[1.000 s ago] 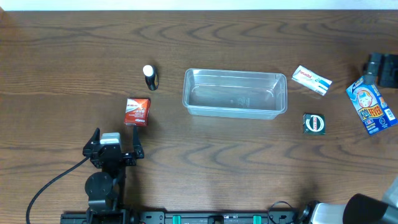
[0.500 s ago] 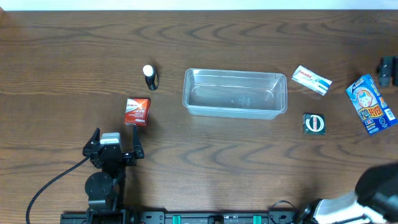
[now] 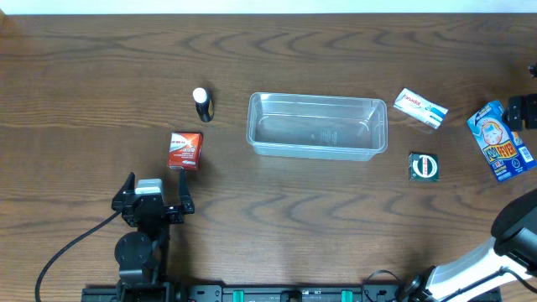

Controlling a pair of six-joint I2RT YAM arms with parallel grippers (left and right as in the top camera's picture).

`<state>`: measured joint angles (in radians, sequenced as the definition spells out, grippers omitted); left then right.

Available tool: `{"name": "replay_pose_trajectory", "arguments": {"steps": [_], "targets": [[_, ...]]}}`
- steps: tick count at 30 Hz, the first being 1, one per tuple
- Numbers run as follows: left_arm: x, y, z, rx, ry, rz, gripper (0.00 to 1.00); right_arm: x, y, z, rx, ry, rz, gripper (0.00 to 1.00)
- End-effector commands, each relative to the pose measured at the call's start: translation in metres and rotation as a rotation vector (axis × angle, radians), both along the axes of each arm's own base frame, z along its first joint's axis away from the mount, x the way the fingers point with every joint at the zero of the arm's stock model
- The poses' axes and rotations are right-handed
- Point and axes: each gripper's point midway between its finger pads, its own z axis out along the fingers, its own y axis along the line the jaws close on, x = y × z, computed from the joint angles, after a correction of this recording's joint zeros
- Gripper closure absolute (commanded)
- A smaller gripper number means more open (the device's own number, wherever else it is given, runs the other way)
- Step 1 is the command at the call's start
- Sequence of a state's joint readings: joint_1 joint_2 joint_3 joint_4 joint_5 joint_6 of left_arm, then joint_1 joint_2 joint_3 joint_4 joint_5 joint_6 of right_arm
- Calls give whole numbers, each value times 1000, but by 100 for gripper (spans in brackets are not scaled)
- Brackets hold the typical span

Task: Pack container
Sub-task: 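Move the right gripper over the blue fever box at the right edge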

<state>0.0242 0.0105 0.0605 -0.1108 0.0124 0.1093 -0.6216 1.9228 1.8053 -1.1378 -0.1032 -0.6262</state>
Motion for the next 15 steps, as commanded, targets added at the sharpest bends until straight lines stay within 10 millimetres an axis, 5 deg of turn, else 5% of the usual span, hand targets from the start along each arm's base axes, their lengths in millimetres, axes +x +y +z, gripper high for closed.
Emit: {"name": "replay_pose_trajectory", "arguments": {"steps": [1, 9, 15], "targets": [[0, -2, -17, 8, 39, -10, 2, -5, -13, -21, 13, 48, -1, 9], [0, -2, -17, 8, 39, -10, 2, -12, -17, -64, 85, 139, -18, 23], [0, -2, -17, 8, 39, -10, 2, -12, -14, -77, 119, 158, -15, 23]]}}
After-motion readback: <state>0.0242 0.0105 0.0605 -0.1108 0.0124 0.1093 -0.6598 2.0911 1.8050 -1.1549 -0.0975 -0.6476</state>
